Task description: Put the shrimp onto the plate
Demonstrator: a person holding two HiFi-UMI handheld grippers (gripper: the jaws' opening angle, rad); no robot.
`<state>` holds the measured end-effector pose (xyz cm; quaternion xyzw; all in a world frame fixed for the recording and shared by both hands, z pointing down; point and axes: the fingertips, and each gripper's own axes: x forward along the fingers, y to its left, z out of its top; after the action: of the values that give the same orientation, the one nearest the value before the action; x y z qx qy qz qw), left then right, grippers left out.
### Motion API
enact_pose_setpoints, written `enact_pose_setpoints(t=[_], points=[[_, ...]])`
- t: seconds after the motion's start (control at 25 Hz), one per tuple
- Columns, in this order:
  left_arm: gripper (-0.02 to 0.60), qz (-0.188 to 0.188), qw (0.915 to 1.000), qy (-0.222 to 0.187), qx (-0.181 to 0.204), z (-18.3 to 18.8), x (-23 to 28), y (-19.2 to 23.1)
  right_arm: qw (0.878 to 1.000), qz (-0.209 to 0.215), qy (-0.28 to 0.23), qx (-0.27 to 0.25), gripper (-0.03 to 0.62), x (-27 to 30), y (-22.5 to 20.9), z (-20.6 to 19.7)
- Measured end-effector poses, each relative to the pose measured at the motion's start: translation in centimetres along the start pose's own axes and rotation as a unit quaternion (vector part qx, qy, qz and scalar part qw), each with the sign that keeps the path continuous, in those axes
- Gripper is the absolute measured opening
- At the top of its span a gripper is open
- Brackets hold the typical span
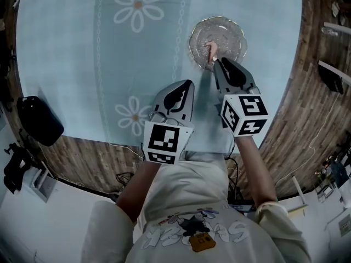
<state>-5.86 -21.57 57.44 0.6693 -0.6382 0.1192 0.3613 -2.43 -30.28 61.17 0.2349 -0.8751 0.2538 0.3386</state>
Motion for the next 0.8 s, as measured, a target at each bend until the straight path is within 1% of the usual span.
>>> enact_pose_setpoints(t=[0.36, 0.8], points=[[0.008, -0.009, 0.9998, -0.011, 0.014, 0.4, -2.4, -0.8, 1.0, -0.008, -0.019, -0.002, 0.069, -2.4, 1.9, 0.1], [0.008, -0.024, 0.9988, -0.024, 0.036, 1.6, -6.3, -1.8, 0.999, -0.016, -0.043, -0.022, 0.064, -6.4, 5.3, 0.7]])
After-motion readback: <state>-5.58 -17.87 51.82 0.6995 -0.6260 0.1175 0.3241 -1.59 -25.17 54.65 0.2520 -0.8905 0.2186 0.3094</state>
